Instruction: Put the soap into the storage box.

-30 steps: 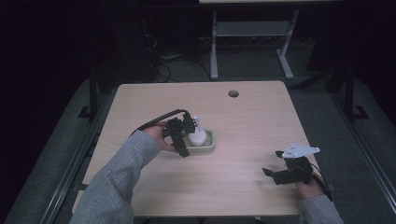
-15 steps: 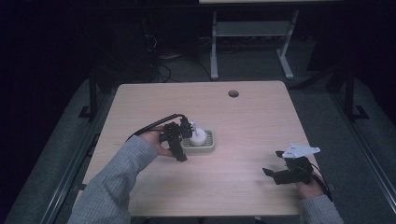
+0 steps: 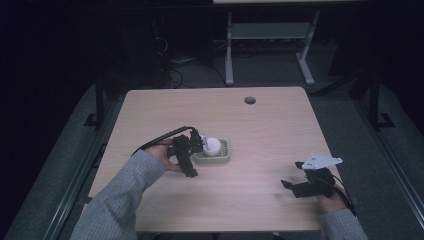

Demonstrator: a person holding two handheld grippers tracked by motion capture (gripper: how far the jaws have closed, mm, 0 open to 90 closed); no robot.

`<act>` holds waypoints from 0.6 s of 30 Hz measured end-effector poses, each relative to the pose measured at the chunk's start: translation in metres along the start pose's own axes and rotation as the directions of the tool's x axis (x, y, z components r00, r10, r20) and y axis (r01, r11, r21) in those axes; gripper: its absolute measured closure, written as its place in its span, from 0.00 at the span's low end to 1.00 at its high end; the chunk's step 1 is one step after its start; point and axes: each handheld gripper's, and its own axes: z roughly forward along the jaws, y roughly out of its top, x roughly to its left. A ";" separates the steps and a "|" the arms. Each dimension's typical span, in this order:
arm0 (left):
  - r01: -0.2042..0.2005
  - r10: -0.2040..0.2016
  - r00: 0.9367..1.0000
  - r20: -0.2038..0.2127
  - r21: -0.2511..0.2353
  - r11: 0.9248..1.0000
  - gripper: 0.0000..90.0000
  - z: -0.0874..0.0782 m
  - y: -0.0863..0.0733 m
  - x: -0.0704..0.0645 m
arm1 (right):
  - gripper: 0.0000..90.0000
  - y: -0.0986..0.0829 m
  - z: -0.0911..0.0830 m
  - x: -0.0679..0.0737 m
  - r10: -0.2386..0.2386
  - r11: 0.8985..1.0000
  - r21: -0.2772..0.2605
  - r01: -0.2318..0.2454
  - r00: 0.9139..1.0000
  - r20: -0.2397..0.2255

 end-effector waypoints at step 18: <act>-0.004 0.005 1.000 -0.014 0.005 1.000 0.23 0.002 -0.013 -0.011 | 0.15 0.000 0.000 0.000 -0.001 1.000 0.002 0.001 1.000 0.001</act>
